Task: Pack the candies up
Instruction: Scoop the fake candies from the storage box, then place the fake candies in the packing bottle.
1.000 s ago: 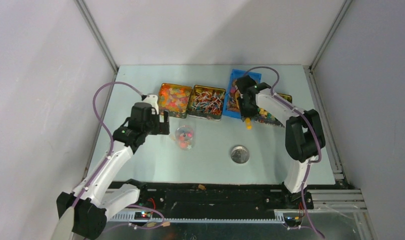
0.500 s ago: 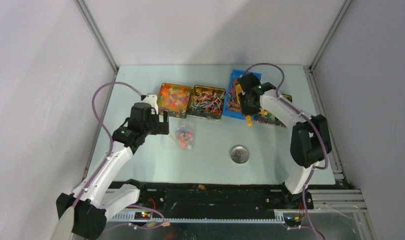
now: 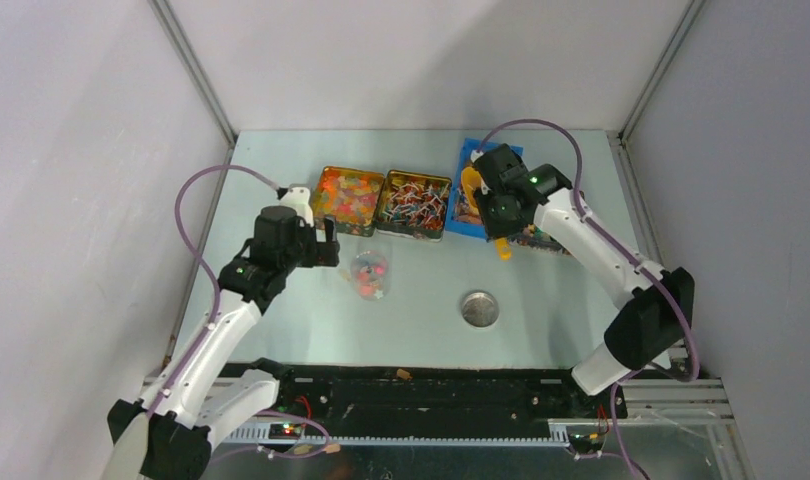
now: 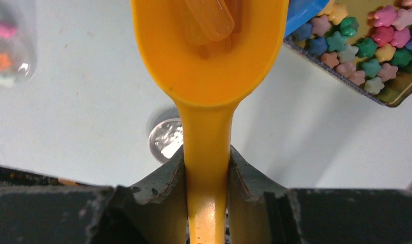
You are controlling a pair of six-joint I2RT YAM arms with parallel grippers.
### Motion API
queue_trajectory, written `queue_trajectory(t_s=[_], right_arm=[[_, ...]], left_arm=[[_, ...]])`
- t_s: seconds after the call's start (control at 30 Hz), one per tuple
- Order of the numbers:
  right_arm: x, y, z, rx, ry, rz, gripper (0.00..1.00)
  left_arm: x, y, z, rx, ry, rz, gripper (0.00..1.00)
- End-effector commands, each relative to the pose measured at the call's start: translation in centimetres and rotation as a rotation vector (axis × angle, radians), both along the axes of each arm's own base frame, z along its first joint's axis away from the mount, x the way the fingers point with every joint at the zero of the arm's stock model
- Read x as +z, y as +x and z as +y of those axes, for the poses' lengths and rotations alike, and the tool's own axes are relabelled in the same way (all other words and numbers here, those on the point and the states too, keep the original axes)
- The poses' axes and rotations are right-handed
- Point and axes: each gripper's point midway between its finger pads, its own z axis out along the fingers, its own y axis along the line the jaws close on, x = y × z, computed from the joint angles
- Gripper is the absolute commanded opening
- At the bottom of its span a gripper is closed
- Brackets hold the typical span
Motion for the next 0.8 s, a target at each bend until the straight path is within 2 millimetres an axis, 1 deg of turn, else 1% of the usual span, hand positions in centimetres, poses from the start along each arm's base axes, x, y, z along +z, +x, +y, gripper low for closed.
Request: queue_trajectory(t_s=[0.0, 0.1, 0.2, 0.3, 0.33, 0.37, 0.4, 0.43, 0.47, 0.5, 0.53, 0.57, 0.6, 0.63, 0.67, 0.7, 0.77], right_arm=[[4.1, -2.7, 0.5, 0.09, 0.004, -0.04, 0.0], [4.5, -4.7, 1.7, 0.152, 0.004, -0.018, 0.0], [4.8, -6.6, 3.1, 0.208, 0.004, 0.003, 0.0], [5.2, -7.7, 4.6, 0.251, 0.016, 0.017, 0.0], [5.3, -8.4, 5.1, 0.278, 0.014, 0.027, 0.0], [5.5, -8.5, 5.6, 0.29, 0.018, 0.025, 0.0], [5.4, -9.2, 6.2, 0.318, 0.008, 0.04, 0.0], [5.8, -9.4, 6.7, 0.331, 0.012, 0.034, 0.0], [5.5, -10.1, 7.1, 0.354, -0.007, 0.055, 0.0], [5.9, -10.2, 7.5, 0.365, -0.006, 0.051, 0.0], [5.5, -10.8, 7.8, 0.387, -0.028, 0.07, 0.0], [5.9, -11.0, 8.2, 0.398, -0.026, 0.067, 0.0], [5.6, -11.6, 8.7, 0.422, -0.041, 0.082, 0.0], [5.8, -11.7, 9.1, 0.434, -0.037, 0.081, 0.0], [5.5, -12.3, 9.5, 0.454, -0.048, 0.096, 0.0], [5.7, -12.8, 10.0, 0.475, -0.048, 0.098, 0.0], [5.2, -13.4, 10.8, 0.503, -0.059, 0.117, 0.0]], left_arm=[[2.2, 0.2, -1.0, -0.022, -0.057, -0.056, 0.98], [3.3, 0.2, -0.9, -0.023, -0.06, -0.072, 0.98], [3.8, -0.1, -0.7, -0.018, -0.071, -0.074, 0.98], [4.4, -0.3, -0.5, -0.012, -0.099, -0.079, 0.98], [4.4, -0.4, -0.7, -0.017, -0.115, -0.074, 0.98], [4.6, -0.4, -0.6, -0.012, -0.124, -0.076, 0.98], [4.6, -0.5, -0.5, -0.01, -0.131, -0.07, 0.98], [4.6, -0.4, -0.3, -0.002, -0.133, -0.068, 0.98], [4.5, -0.5, -0.3, 0.002, -0.134, -0.061, 0.98], [4.4, -0.5, -0.1, 0.008, -0.133, -0.056, 0.98], [4.1, -0.7, -0.2, 0.002, -0.138, -0.045, 0.98], [3.9, -0.7, -0.1, 0.003, -0.14, -0.037, 0.98], [3.4, -0.9, -0.1, 0.003, -0.141, -0.023, 0.98], [3.2, -0.9, 0.0, 0.006, -0.139, -0.018, 0.98], [2.7, -1.0, 0.2, 0.012, -0.136, -0.007, 0.98], [2.4, -1.1, 0.2, 0.012, -0.134, -0.004, 0.98], [1.7, -1.3, 0.6, 0.025, -0.128, 0.01, 0.98]])
